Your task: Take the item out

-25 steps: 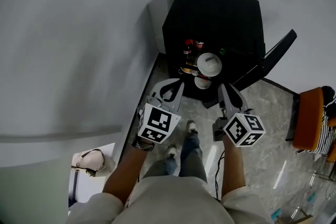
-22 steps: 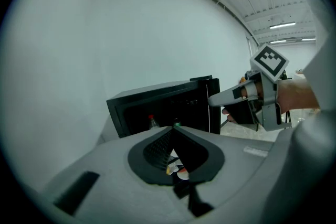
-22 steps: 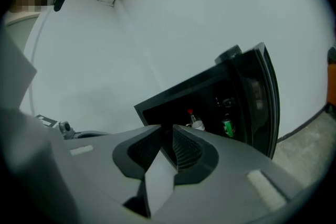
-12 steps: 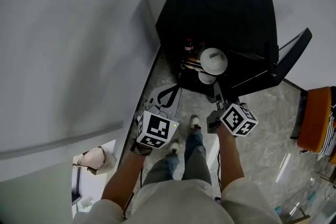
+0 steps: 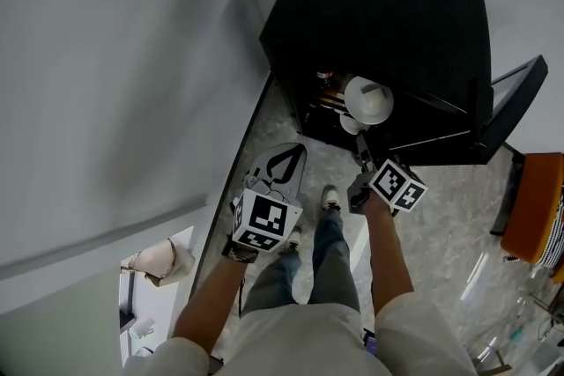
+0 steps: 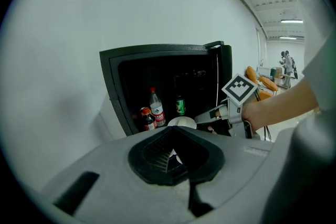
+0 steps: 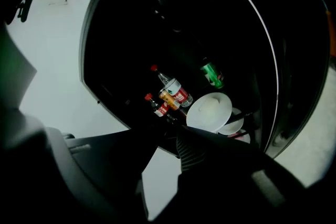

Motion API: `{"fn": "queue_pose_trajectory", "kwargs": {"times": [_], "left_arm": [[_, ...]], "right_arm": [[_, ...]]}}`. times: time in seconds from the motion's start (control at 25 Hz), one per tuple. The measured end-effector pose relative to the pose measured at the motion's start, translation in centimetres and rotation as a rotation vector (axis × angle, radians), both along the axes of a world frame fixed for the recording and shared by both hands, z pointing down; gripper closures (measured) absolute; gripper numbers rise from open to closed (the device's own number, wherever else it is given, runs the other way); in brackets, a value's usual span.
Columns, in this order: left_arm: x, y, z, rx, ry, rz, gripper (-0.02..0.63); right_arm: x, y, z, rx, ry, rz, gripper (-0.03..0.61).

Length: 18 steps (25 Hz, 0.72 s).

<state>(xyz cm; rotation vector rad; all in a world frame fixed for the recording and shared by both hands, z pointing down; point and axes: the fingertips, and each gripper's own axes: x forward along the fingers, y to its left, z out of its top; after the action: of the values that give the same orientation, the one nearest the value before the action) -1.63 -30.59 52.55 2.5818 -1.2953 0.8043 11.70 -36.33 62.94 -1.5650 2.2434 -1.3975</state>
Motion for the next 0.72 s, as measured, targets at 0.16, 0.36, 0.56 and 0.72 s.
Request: {"fn": "queue_pose_trajectory", "kwargs": {"times": [0.16, 0.36, 0.56, 0.72], "left_arm": [[0.1, 0.1, 1.5, -0.024, -0.004, -0.002, 0.607], [0.6, 0.0, 2.6, -0.042, -0.01, 0.001, 0.607], [1.0, 0.0, 3.6, -0.057, -0.008, 0.004, 0.607], [1.2, 0.3, 4.3, -0.072, -0.01, 0.006, 0.607]], "right_arm": [[-0.7, -0.8, 2.7, -0.051, -0.118, 0.025, 0.428], [-0.2, -1.8, 5.8, -0.105, -0.188, 0.114, 0.43], [-0.3, -2.4, 8.8, -0.151, -0.183, 0.132, 0.426], [0.3, -3.1, 10.5, -0.179, -0.243, 0.208, 0.426]]}}
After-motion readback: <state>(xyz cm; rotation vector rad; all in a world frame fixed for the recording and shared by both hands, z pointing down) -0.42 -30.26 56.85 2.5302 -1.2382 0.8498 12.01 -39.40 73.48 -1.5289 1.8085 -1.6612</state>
